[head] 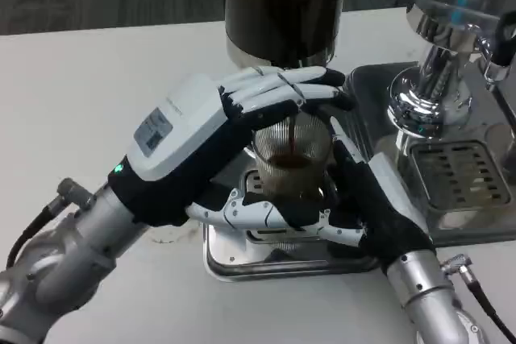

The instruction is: Grasp the cup under the faucet to collect the drink, then remove the cup.

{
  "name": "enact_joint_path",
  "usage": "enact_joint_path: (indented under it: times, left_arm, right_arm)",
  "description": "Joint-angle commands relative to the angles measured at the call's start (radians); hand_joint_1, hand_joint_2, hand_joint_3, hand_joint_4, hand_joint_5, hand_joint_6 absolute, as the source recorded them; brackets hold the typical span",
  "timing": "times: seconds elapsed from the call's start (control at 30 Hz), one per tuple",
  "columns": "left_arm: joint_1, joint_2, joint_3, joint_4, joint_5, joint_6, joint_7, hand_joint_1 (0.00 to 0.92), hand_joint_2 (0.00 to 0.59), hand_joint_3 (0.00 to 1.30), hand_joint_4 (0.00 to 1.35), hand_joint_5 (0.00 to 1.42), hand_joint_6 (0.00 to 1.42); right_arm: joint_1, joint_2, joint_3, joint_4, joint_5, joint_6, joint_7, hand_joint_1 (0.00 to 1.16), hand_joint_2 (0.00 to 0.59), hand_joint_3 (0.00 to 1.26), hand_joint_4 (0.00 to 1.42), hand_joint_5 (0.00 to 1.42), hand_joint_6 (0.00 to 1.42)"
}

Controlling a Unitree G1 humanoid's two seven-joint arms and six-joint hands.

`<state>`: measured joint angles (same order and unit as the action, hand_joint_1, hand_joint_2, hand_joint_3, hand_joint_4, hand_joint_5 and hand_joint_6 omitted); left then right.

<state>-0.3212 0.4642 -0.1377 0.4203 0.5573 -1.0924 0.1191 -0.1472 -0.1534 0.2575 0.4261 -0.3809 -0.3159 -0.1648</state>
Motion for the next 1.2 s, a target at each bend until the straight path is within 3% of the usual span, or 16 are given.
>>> enact_joint_path:
  times: [0.03, 0.43, 0.63, 1.0, 1.2]
  left_arm:
    - [0.019, 0.019, -0.002, 0.010, 0.008, 0.010, -0.006, 0.000, 0.153, 0.35, 0.21, 0.45, 0.33]
    - [0.033, 0.004, 0.034, -0.012, 0.002, 0.024, 0.040, 0.000, 0.157, 0.32, 0.19, 0.40, 0.30]
    - [0.047, -0.010, 0.122, -0.075, 0.009, 0.065, 0.121, 0.000, 0.144, 0.24, 0.11, 0.30, 0.20]
    - [0.075, -0.021, 0.233, -0.135, -0.053, 0.123, 0.177, 0.000, 0.149, 0.22, 0.05, 0.26, 0.17]
    - [0.139, 0.021, 0.305, -0.080, -0.066, 0.160, 0.196, 0.000, 0.149, 0.22, 0.04, 0.24, 0.16]
  right_arm:
    - [-0.020, 0.014, -0.006, 0.043, 0.021, -0.037, 0.007, 0.64, 0.182, 0.00, 0.00, 0.00, 0.09]
    - [-0.051, 0.033, -0.009, 0.132, 0.051, -0.099, 0.029, 0.64, 0.182, 0.00, 0.00, 0.00, 0.11]
    - [-0.056, 0.035, -0.011, 0.144, 0.054, -0.101, 0.029, 0.64, 0.182, 0.00, 0.00, 0.00, 0.11]
    - [-0.052, 0.037, -0.021, 0.152, 0.070, -0.115, 0.035, 0.67, 0.188, 0.00, 0.00, 0.00, 0.11]
    - [-0.065, 0.040, -0.021, 0.163, 0.074, -0.122, 0.046, 0.67, 0.193, 0.00, 0.00, 0.00, 0.13]
